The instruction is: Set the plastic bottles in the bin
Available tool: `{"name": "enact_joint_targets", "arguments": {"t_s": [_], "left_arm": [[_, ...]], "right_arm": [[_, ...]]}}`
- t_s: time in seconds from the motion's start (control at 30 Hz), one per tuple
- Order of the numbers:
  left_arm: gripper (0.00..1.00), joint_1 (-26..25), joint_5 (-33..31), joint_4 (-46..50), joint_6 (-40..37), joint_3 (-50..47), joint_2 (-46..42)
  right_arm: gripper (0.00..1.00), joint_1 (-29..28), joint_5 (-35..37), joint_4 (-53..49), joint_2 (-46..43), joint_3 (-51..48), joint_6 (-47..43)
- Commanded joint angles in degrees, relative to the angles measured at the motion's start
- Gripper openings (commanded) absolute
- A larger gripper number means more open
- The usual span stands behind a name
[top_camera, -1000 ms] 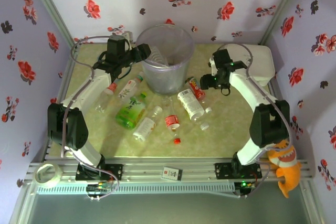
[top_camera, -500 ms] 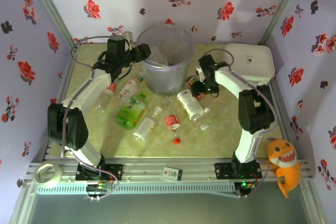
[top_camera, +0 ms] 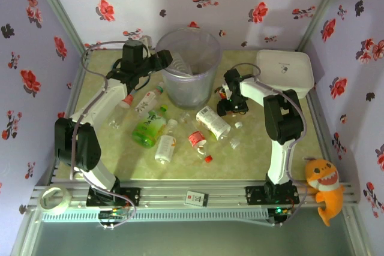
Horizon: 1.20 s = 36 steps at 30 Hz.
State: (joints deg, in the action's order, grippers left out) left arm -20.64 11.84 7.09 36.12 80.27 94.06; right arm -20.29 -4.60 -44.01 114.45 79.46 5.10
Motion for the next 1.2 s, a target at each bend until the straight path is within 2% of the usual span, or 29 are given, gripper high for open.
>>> {"name": "enact_joint_targets", "arguments": {"t_s": [0.0,0.37,0.7,0.8,1.03,1.17], "left_arm": [[0.71,-0.6,1.0,1.5,-0.5,0.2,1.3],[0.71,-0.6,1.0,1.3,-0.5,0.2,1.7],[0.72,-0.6,1.1,1.1,-0.4,0.0,1.1],[0.72,-0.6,1.2,0.9,-0.3,0.2,1.1],[0.72,-0.6,1.5,0.9,-0.3,0.2,1.4],[0.72,-0.6,1.6,0.7,-0.3,-0.1,1.6]], "right_arm": [[0.77,-0.4,0.7,-0.1,0.5,0.1,0.7],[0.66,-0.4,3.7,-2.7,-4.4,0.7,0.6],[0.61,1.0,7.6,-8.0,-16.5,3.1,-0.5],[0.58,2.1,8.5,-9.2,-19.4,5.4,-0.9],[0.59,3.1,11.8,-12.2,-20.8,18.1,-3.2],[0.59,3.1,10.8,-7.0,-20.1,24.9,-2.4]]}}
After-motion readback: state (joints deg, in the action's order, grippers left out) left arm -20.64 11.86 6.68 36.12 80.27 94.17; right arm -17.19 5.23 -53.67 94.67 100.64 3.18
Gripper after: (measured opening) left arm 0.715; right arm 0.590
